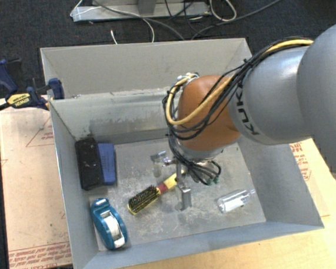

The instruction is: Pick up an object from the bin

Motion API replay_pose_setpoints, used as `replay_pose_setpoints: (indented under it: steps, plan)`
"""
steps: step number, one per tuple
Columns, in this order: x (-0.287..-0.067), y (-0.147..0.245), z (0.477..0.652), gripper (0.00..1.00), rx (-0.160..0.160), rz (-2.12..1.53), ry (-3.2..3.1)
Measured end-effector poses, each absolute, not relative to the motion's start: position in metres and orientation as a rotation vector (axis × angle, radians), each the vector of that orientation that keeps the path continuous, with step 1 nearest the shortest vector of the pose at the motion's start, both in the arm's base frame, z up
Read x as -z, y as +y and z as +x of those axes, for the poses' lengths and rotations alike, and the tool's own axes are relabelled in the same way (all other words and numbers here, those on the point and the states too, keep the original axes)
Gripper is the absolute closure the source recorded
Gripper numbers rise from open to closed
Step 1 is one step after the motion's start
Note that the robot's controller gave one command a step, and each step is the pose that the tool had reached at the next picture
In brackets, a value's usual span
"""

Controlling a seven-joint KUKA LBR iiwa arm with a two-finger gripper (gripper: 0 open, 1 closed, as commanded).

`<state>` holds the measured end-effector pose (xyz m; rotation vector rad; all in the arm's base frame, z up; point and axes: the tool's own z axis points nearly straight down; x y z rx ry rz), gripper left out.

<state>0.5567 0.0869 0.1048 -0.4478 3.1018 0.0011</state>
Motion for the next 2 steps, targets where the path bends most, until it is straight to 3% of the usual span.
replay_pose_setpoints:
  steps: [1, 2]
  plan:
    - [-0.094, 0.12, 0.558, 0.0, -0.003, -0.631, 3.078]
    - [-0.1, 0.161, 0.563, 0.0, -0.008, -0.81, 3.03]
